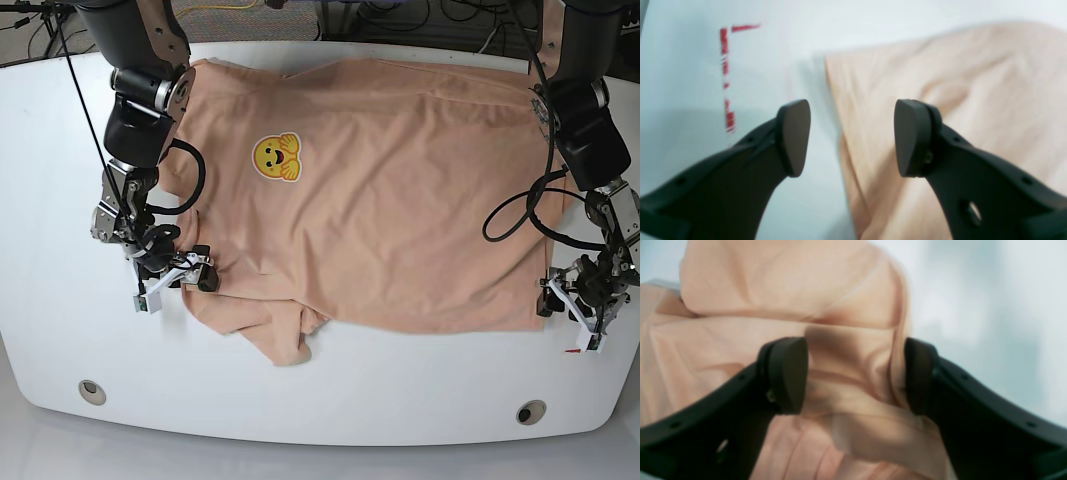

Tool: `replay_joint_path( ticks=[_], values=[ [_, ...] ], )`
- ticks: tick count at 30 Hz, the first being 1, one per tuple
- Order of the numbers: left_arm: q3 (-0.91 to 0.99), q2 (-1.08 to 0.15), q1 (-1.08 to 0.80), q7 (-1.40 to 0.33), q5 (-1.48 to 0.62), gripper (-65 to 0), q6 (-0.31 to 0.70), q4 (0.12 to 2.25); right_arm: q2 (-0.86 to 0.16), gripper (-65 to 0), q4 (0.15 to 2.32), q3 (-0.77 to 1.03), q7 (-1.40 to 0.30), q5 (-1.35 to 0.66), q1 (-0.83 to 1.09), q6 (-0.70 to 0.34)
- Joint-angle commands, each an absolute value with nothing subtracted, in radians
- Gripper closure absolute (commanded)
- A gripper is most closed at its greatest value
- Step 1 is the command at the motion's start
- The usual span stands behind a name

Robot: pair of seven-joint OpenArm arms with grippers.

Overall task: Fold the T-shirt properly
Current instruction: 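Open both grippers and move them down to the shirt hem corners, then grasp the hem corners with both grippers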

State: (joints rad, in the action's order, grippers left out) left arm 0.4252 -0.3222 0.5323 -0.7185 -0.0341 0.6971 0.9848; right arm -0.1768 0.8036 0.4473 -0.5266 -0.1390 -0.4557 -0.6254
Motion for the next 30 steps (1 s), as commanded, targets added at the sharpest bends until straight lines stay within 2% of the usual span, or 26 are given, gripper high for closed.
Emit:
replay_joint_path(
  ticks=[1,7,9,22,30],
  values=[
    [0.426,-0.363,0.559,-0.664,-0.038,-37.2,0.698,0.928,-0.185,-34.6,0.811,0.447,-0.536,-0.140,-0.464,-0.624],
    [0.426,-0.380,0.610,-0.535,-0.002,-37.2,0.618,0.723,-0.189,-5.5,0.812,0.447,-0.522,-0.139,-0.458,-0.624],
    [0.426,-0.380,0.627,-0.507,0.013,-37.2,0.608,0.671,-0.189,-1.7,0.812,0.447,-0.524,-0.139,-0.458,-0.624],
    [0.424,-0.374,0.739,-0.378,0.097,-37.2,0.601,0.418,-0.189,0.0,0.817,0.446,-0.526,-0.139,-0.435,-0.625],
    [0.381,-0.372,0.757,-0.323,0.099,-37.4,0.506,0.343,-0.188,0.0,0.854,0.446,-0.527,-0.140,-0.409,-0.630]
  ],
)
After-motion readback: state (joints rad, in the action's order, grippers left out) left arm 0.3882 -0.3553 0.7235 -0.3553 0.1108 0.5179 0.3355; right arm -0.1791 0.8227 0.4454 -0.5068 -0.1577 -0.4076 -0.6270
